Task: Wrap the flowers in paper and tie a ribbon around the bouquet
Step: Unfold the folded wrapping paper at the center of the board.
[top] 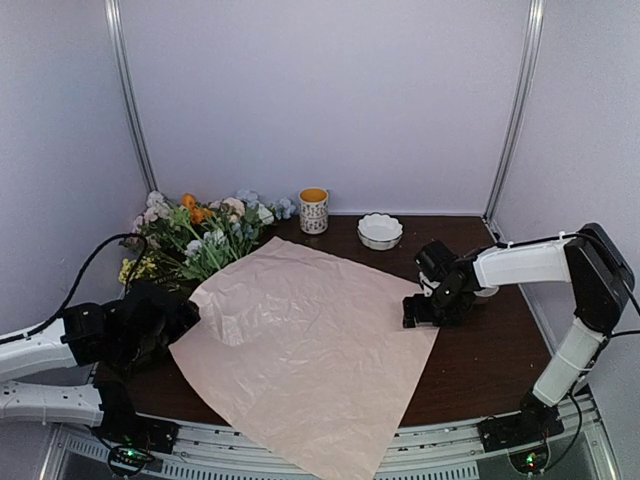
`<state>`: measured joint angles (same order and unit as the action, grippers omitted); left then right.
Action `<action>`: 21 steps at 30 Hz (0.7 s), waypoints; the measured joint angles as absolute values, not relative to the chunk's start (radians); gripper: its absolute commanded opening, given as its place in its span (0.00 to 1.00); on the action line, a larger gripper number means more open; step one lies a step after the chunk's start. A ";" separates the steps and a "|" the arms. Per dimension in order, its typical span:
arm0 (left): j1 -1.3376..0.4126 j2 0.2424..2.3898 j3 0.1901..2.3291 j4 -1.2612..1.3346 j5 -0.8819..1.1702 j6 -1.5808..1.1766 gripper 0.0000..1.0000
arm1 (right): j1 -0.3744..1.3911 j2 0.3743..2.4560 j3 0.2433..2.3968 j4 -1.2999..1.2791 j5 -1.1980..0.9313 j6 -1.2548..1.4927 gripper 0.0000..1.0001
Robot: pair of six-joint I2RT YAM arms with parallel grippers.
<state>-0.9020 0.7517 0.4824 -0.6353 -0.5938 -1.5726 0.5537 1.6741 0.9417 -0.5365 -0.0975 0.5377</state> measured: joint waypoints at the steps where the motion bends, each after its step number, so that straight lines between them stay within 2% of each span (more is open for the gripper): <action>1: -0.902 0.754 0.527 -0.647 -0.610 -1.517 0.96 | 0.553 1.676 0.942 -0.525 -0.101 0.541 0.85; 5: -0.902 0.812 0.638 -0.657 -0.661 -1.316 0.98 | 0.550 1.714 0.973 -0.480 -0.104 0.552 0.74; 11: -0.867 0.909 0.685 -0.649 -0.692 -1.084 0.98 | 0.536 1.760 1.010 -0.419 -0.119 0.560 0.32; 16: -0.772 0.860 0.685 -0.611 -0.675 -0.949 0.98 | 0.509 1.774 1.015 -0.398 -0.155 0.561 0.06; 18: -0.764 0.845 0.684 -0.591 -0.665 -0.915 0.98 | 0.497 1.776 1.017 -0.399 -0.166 0.556 0.00; 21: -0.764 0.842 0.683 -0.576 -0.647 -0.887 0.98 | 0.475 1.776 1.029 -0.416 -0.183 0.540 0.00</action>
